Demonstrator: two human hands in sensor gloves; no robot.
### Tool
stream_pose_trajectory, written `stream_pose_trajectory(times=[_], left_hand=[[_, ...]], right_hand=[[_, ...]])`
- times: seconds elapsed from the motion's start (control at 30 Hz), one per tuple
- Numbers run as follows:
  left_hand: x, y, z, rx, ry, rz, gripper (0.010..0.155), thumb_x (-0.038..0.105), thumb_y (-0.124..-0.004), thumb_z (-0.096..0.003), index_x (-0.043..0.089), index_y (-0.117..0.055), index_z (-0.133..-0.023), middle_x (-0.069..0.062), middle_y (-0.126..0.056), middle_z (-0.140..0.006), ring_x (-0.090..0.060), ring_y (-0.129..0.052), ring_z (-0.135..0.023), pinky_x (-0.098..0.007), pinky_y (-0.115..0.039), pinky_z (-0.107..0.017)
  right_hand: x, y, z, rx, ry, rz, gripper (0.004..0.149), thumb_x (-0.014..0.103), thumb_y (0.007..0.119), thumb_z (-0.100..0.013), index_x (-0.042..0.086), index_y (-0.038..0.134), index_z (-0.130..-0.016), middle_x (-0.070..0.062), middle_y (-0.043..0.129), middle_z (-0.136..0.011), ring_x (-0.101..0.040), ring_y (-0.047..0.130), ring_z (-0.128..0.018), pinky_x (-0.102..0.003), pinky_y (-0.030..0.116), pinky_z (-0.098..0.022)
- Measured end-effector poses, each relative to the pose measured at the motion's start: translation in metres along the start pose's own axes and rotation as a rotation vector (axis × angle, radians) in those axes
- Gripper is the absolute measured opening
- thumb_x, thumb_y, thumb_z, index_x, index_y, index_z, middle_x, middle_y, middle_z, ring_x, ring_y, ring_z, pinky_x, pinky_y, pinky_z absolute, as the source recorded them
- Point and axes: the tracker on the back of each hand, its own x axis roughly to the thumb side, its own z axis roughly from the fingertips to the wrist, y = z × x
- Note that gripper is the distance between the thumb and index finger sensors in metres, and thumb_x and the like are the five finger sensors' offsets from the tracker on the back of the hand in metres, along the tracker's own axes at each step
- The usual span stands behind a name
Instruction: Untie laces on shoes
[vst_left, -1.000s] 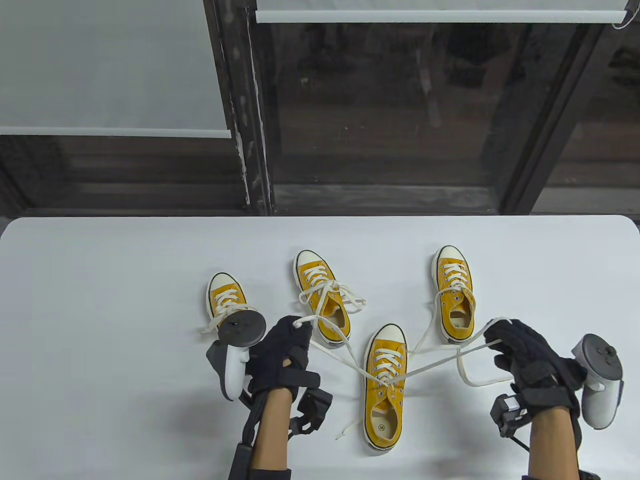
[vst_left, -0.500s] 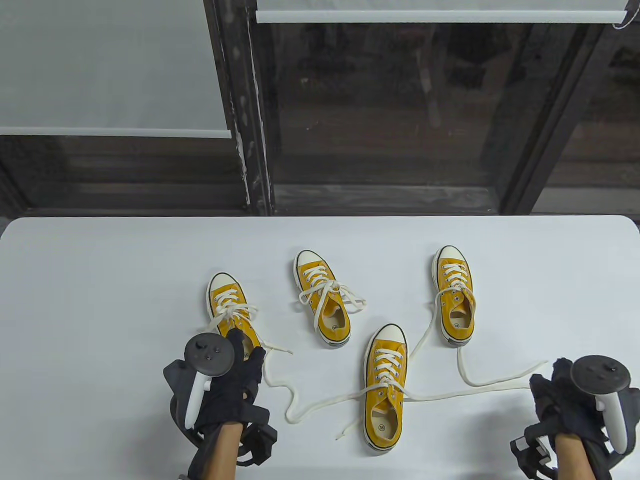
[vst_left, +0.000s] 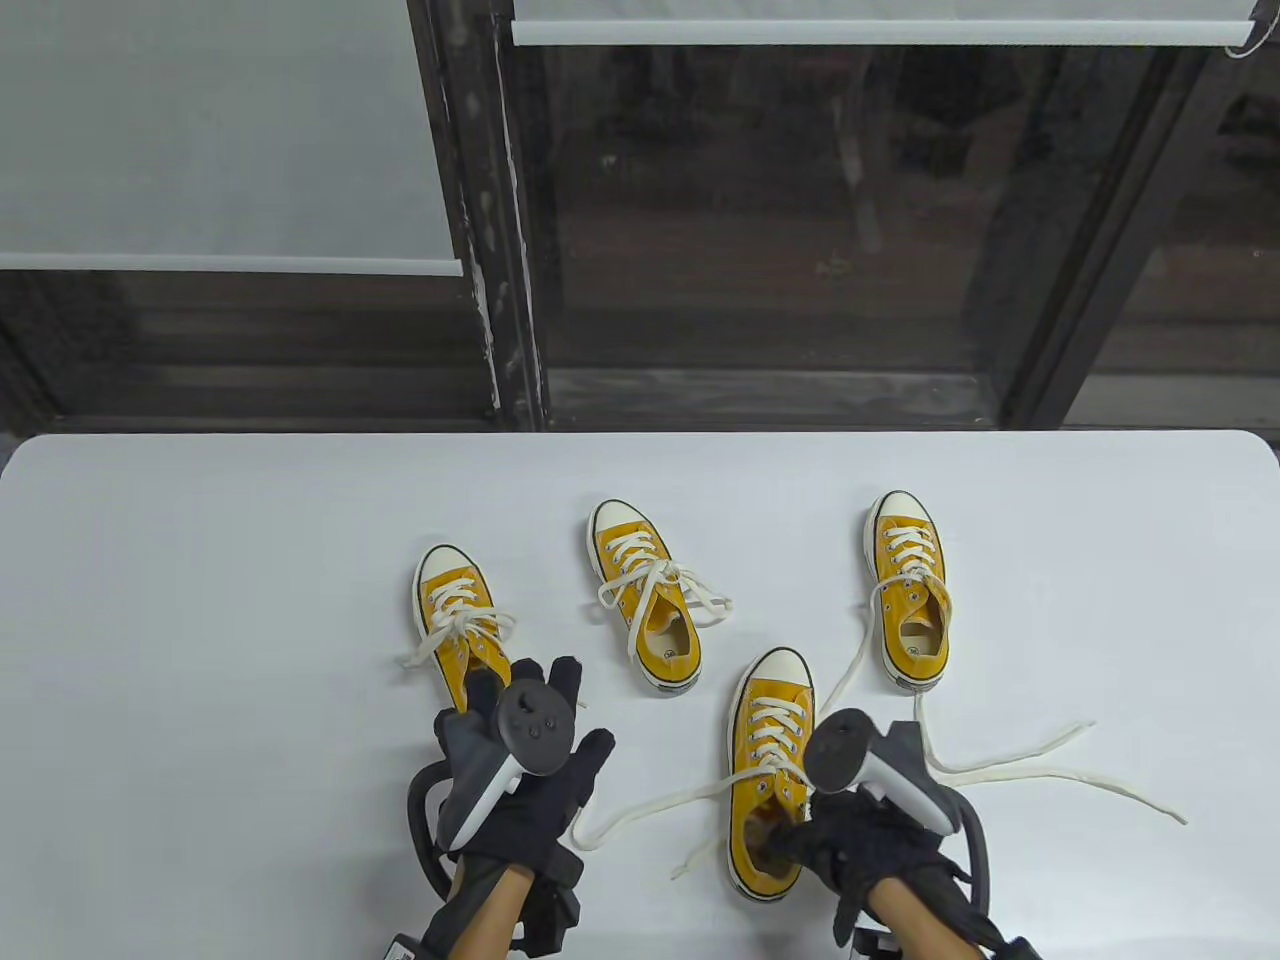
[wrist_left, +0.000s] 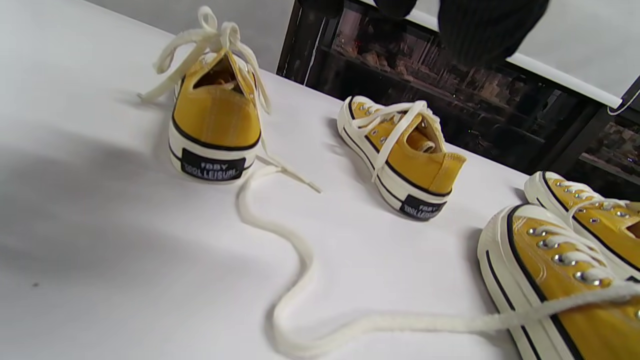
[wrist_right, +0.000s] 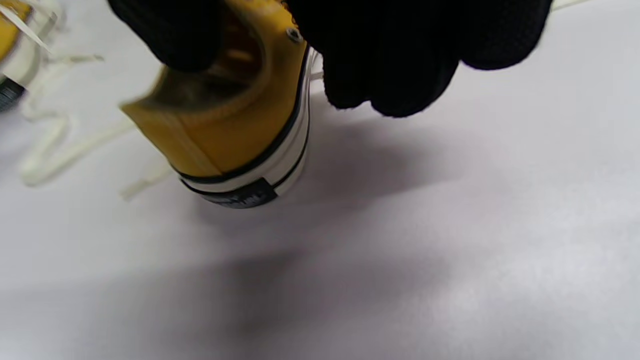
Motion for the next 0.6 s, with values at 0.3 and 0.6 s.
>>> stream_pose_trajectory(times=[0.3, 0.6], left_hand=[[-0.002, -0.011, -0.003, -0.048, -0.017, 0.008, 0.075, 0.06, -0.069, -0.057, 0.043, -0.03, -0.119, 0.003, -0.024, -0.132, -0.035, -0.008, -0.122, -0.07, -0.013, -0.083], [0.007, -0.018, -0.004, -0.092, -0.058, -0.023, 0.078, 0.061, -0.069, -0.0565, 0.042, -0.028, -0.119, 0.004, -0.026, -0.132, -0.034, -0.009, -0.122, -0.07, -0.015, -0.083]], right_hand=[[0.005, -0.006, -0.008, -0.275, 0.071, 0.055, 0.045, 0.038, 0.069, -0.063, 0.004, 0.081, -0.09, 0.002, 0.096, -0.053, -0.002, 0.093, -0.022, -0.033, 0.083, -0.033], [-0.014, -0.081, 0.01, -0.406, 0.042, -0.083, 0.044, 0.036, 0.073, -0.061, 0.005, 0.084, -0.09, -0.002, 0.096, -0.052, -0.005, 0.092, -0.023, -0.035, 0.082, -0.034]])
